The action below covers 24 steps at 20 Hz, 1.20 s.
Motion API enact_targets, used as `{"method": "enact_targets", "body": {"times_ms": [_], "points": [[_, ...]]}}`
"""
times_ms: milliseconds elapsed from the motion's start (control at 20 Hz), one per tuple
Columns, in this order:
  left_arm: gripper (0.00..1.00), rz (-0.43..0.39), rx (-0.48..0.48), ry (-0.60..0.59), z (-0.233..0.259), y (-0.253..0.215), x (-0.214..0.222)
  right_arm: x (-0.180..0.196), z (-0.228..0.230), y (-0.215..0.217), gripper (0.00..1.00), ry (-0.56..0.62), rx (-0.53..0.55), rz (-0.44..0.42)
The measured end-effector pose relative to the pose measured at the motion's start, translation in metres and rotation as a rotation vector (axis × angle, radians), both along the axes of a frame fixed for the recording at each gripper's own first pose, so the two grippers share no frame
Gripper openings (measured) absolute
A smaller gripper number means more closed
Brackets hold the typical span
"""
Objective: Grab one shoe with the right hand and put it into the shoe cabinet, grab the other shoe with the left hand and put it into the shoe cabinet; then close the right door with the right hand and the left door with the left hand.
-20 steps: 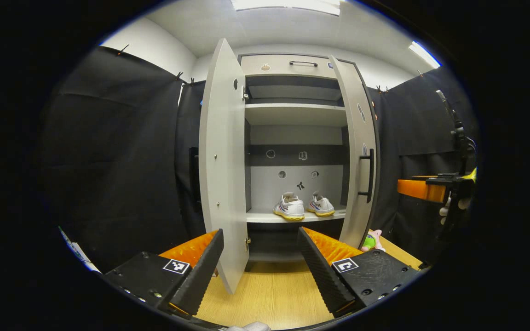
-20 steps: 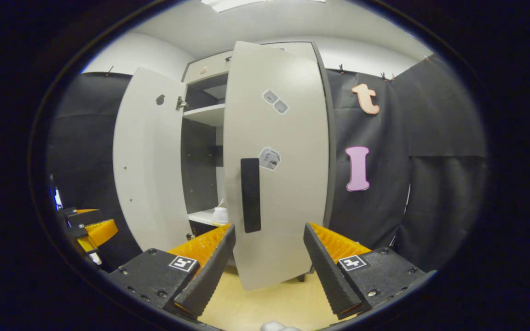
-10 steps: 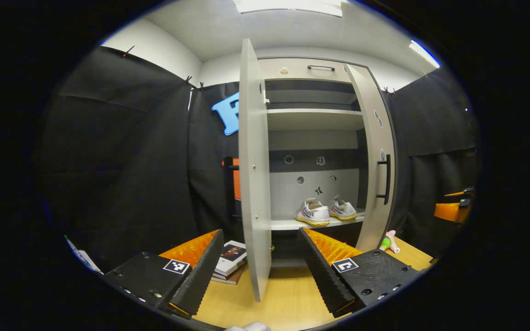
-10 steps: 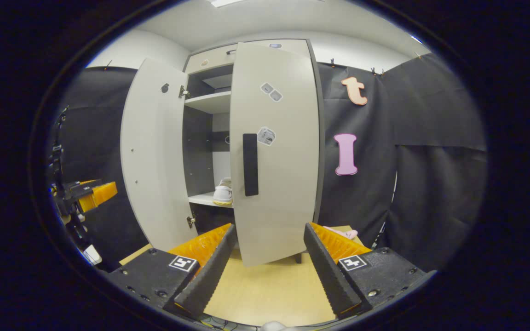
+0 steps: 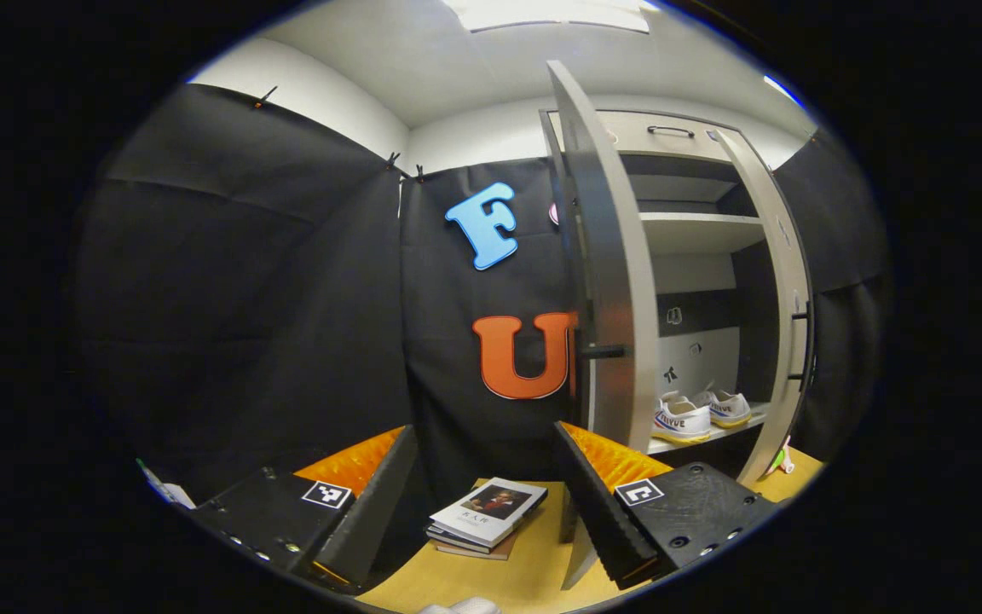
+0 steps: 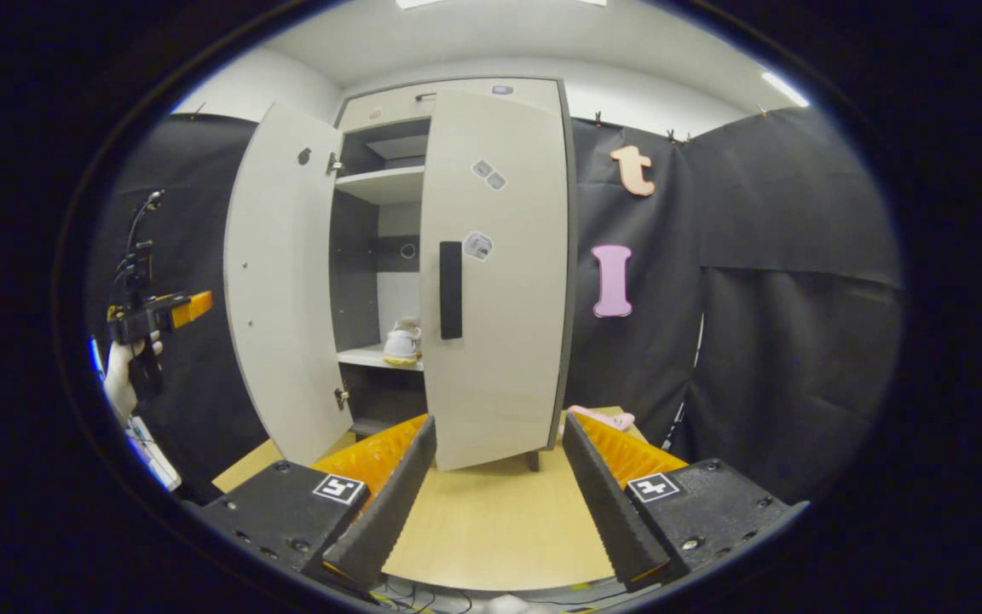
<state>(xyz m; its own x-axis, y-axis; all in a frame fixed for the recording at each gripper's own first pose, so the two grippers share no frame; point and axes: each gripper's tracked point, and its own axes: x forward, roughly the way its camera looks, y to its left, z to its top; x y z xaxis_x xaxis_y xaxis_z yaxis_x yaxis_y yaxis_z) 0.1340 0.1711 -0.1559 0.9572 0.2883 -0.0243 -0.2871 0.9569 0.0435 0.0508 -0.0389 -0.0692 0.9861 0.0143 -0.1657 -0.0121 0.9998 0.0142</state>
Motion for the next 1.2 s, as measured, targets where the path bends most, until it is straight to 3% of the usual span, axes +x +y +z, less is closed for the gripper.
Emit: {"method": "enact_targets", "body": {"times_ms": [300, 350, 400, 700, 1000, 1200], "points": [[0.96, -0.026, 0.000, 0.019, -0.005, -0.002, 0.033, -0.011, -0.004, 0.006, 0.94, 0.014, 0.005, -0.004], [0.97, -0.020, 0.011, 0.024, -0.005, -0.002, 0.031, -0.011, -0.003, 0.006, 0.98, 0.011, 0.003, -0.002], [0.92, -0.014, 0.019, 0.008, -0.004, -0.002, 0.035, -0.011, -0.002, 0.006, 0.94, 0.007, 0.001, 0.000], [0.89, -0.016, 0.002, -0.004, -0.002, -0.012, 0.033, 0.002, -0.003, 0.003, 0.98, 0.023, 0.001, 0.023], [0.88, -0.059, -0.010, -0.005, -0.002, -0.049, 0.033, 0.014, -0.001, 0.004, 0.94, 0.020, -0.012, 0.057], [0.88, -0.136, -0.018, -0.020, 0.002, -0.091, 0.039, 0.019, 0.000, -0.001, 0.97, 0.016, -0.023, 0.069]]}}
